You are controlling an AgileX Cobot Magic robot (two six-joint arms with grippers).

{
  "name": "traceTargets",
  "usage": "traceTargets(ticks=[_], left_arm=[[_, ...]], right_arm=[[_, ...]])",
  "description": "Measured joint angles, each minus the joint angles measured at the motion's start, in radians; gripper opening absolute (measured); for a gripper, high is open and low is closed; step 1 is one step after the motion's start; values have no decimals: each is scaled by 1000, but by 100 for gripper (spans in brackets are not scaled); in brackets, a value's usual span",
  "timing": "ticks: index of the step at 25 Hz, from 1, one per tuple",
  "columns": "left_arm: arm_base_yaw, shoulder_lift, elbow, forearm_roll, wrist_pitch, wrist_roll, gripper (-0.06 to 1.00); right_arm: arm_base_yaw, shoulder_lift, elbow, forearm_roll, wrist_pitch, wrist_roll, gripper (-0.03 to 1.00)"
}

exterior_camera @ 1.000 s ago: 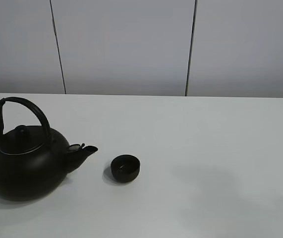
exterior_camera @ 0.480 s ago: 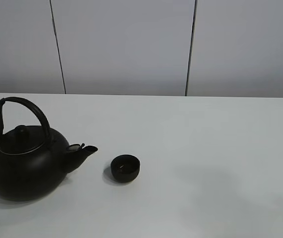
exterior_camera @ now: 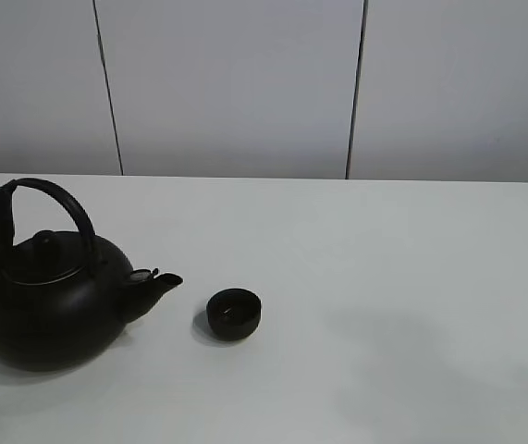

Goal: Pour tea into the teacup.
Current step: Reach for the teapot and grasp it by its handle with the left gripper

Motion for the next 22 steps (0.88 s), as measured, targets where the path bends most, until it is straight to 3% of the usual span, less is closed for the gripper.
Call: traceTargets(ticks=[11,22], left_arm=[[1,2,-64,-13,0,0,42],[1,11,-156,75,-1,-25,42]], right_arm=[[0,0,0,0,0,0,56],[0,0,0,0,-1,0,56]])
